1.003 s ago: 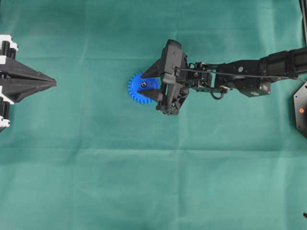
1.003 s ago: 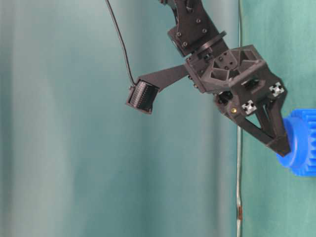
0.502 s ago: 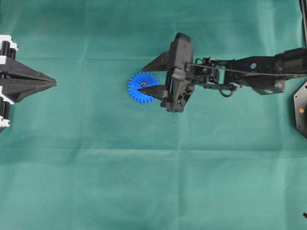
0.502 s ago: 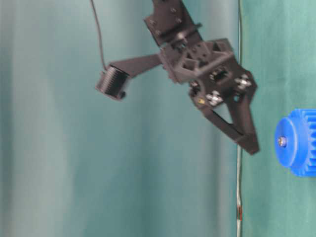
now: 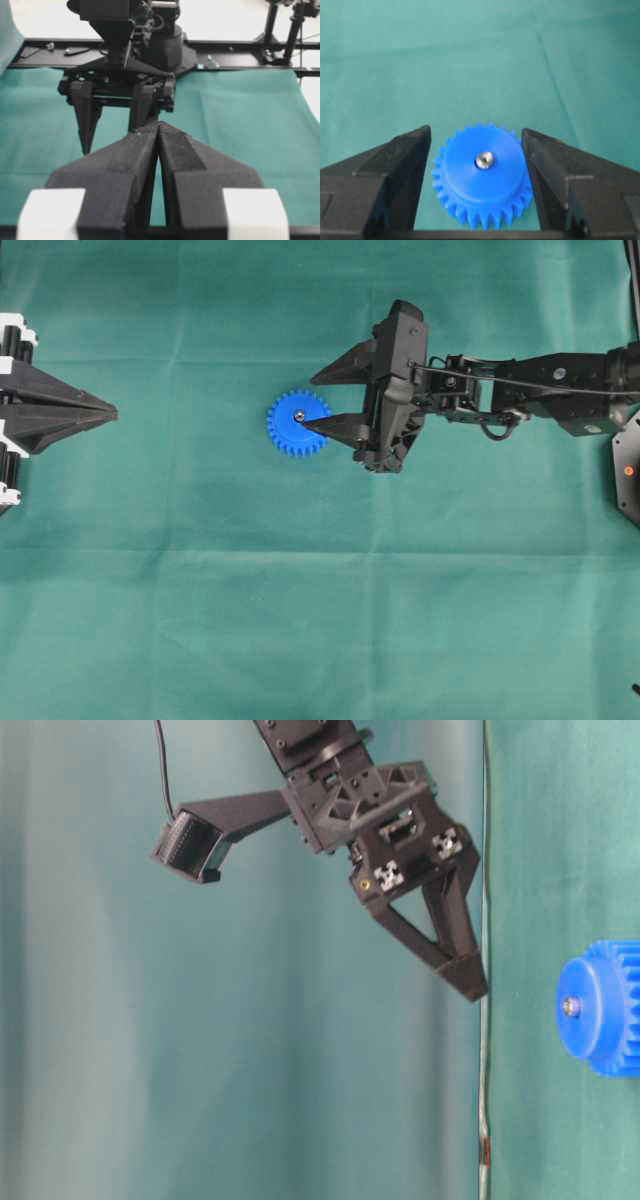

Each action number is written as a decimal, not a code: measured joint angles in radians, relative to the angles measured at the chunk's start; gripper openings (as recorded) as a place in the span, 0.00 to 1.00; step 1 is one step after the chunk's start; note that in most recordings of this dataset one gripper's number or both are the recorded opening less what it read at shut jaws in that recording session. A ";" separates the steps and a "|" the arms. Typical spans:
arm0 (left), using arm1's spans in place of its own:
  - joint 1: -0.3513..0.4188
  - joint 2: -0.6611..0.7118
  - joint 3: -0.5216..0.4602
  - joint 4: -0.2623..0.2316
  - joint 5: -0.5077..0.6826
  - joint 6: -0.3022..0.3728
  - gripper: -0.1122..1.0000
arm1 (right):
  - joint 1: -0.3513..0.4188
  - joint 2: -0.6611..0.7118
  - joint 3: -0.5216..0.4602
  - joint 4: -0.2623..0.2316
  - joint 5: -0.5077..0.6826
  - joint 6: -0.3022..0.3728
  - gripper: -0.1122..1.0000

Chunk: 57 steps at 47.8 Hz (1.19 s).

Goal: Insert the shaft placed at a random location into the center hole of the medium gear at another random location.

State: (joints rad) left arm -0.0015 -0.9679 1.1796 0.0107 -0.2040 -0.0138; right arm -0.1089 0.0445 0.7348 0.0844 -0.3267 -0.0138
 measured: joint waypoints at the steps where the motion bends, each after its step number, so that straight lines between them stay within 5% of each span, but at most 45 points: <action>1: 0.000 0.000 0.000 0.000 0.000 0.000 0.10 | 0.000 -0.002 0.005 0.000 0.003 0.000 0.75; 31: 0.000 0.000 0.000 0.000 -0.002 0.000 0.10 | 0.000 -0.156 0.164 0.002 0.009 0.002 0.75; 57: 0.000 0.000 0.000 0.000 0.000 0.000 0.10 | 0.000 -0.175 0.181 0.002 0.008 0.002 0.75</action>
State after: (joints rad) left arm -0.0015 -0.9679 1.1796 0.0107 -0.2040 -0.0138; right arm -0.1089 -0.1304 0.9158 0.0859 -0.3191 -0.0123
